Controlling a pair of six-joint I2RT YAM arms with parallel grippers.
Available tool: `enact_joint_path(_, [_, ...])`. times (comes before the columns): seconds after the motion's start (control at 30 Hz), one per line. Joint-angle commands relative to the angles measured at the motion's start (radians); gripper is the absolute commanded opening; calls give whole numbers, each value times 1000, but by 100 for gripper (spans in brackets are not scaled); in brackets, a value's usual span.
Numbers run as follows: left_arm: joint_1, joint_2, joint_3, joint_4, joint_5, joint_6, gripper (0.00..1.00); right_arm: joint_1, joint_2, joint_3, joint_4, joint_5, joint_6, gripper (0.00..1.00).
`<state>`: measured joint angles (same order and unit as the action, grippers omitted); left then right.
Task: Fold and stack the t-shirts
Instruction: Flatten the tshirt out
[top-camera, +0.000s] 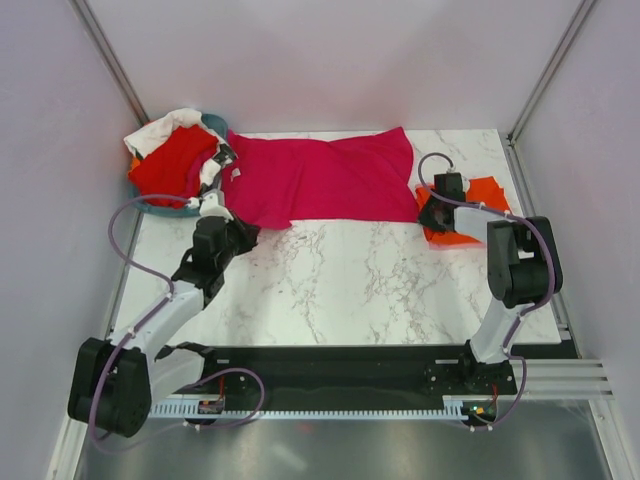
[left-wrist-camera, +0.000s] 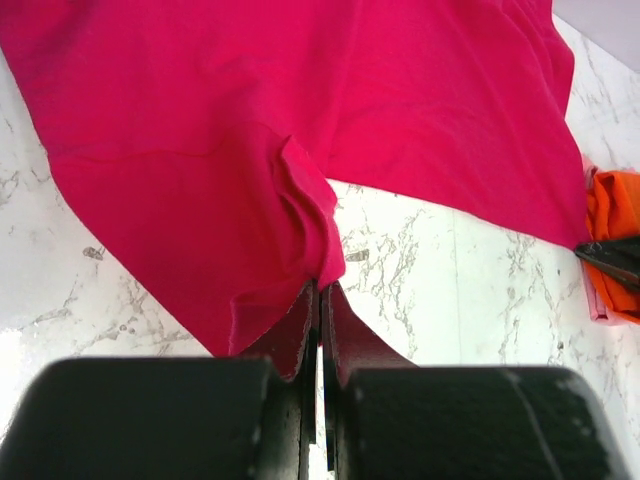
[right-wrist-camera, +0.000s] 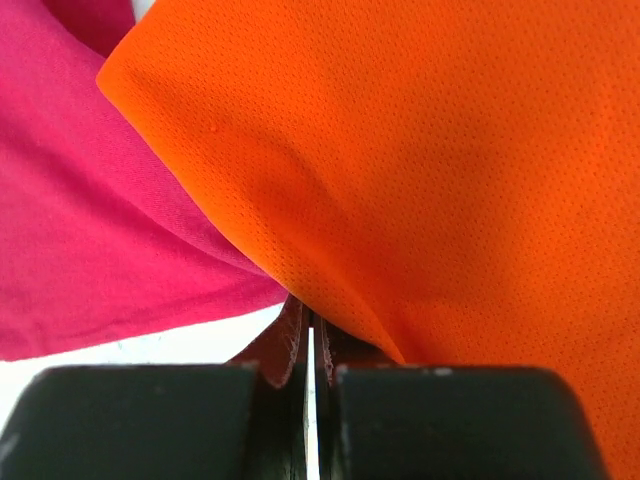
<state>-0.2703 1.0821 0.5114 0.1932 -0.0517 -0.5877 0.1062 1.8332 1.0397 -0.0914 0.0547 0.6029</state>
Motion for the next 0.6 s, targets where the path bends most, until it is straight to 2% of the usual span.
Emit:
enact_joint_path(0.0, [-4, -56, -4, 9, -23, -8, 2, -11, -11, 8, -47, 53, -32, 0])
enact_joint_path(0.13, [-4, -132, -20, -44, -94, -21, 2, 18, -34, 6, -42, 36, -43, 0])
enact_joint_path(0.27, [-4, -226, -34, -103, -155, -47, 2, 101, -80, -6, -60, 16, -49, 0])
enact_joint_path(0.57, [-4, -398, -114, -225, -226, -61, 2, 115, -307, -210, -62, -13, -46, 0])
